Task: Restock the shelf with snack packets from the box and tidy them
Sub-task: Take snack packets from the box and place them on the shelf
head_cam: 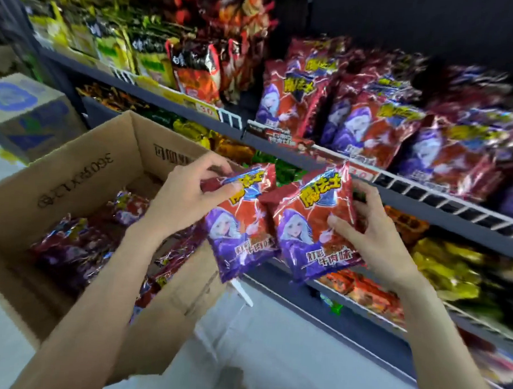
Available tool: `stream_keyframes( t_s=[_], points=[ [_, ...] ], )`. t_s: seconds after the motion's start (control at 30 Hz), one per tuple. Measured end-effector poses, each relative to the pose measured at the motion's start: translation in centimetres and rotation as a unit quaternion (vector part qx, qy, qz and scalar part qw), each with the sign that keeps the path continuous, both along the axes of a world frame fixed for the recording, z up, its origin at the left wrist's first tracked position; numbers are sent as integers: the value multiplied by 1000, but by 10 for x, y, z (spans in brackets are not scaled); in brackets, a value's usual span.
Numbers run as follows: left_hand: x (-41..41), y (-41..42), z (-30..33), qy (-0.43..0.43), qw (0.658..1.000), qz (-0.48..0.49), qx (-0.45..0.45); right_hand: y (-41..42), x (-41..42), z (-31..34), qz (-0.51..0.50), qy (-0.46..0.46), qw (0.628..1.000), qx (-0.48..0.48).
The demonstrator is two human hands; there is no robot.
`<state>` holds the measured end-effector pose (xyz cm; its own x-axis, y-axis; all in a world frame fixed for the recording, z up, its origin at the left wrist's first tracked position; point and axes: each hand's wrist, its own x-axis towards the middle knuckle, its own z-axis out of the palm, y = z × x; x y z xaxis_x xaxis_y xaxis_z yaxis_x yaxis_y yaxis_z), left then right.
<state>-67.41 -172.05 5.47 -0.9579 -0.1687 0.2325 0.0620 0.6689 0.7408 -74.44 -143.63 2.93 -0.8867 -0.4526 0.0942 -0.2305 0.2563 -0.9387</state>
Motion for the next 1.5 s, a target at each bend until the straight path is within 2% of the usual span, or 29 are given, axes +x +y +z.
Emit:
stream_keyframes(
  t_s=[0.1,0.3,0.5,0.67,0.77,1.03,1.17,1.33,1.5],
  points=[
    [-20,46,-4,-2,998,-54,-10,46,12,2,-48,10,999,15],
    [-45,150,-6,75,988,-116,-66,156,32,2,-145,45,988,36],
    [-55,276,-3,153,983,-101,-27,283,44,6,-202,48,978,11],
    [-72,377,12,158,979,-131,-4,377,43,21,-242,61,968,-2],
    [-92,427,25,177,974,-139,-29,415,38,34,-256,65,964,-35],
    [-169,526,57,214,959,-164,-83,466,-4,50,-294,104,947,-74],
    [-210,552,57,221,944,-196,-146,478,-37,52,-323,118,934,-94],
    [-260,572,62,209,932,-187,-228,489,-80,53,-352,122,921,-116],
    [-299,584,70,170,913,-214,-303,497,-120,50,-365,140,919,-59]
  ],
)
